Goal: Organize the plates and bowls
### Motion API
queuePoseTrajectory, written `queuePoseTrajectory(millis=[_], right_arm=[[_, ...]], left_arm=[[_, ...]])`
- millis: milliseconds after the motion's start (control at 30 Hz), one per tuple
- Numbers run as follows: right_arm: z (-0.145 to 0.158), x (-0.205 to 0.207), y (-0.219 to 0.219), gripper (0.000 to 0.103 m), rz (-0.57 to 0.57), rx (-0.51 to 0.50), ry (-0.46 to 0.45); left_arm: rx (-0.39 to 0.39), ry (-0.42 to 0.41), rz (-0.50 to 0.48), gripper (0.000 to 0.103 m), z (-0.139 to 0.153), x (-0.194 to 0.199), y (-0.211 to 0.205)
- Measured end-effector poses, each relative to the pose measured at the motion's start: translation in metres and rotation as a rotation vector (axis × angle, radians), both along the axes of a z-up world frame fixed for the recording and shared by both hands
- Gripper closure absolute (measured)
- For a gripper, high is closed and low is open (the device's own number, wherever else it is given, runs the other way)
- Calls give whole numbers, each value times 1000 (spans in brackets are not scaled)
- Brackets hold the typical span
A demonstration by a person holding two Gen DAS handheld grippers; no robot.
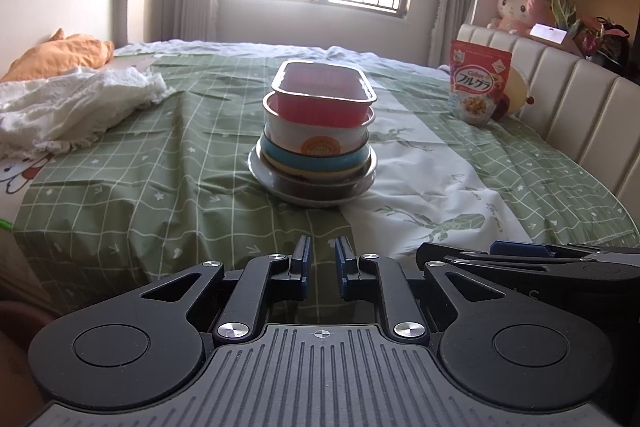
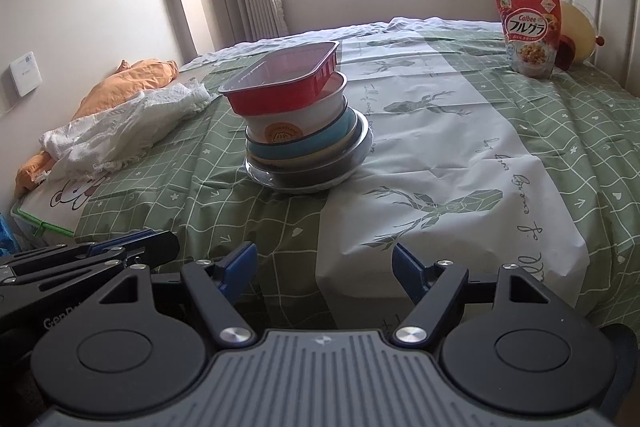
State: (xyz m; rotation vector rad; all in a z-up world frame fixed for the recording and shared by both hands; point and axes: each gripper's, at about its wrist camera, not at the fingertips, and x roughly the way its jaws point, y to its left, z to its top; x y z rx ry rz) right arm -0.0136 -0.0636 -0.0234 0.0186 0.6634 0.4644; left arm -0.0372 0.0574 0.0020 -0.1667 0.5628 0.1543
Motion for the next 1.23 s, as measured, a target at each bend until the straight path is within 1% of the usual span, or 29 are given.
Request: queuePoseTrajectory(millis=[1000,1233], right_arm=[[0,0,0,28,0,1,1],[-3,7,0,28,19,13,14]], left_arm=[[2,-1,3,87,0,1,-1],[13,-10,11,87,-1,4,0]])
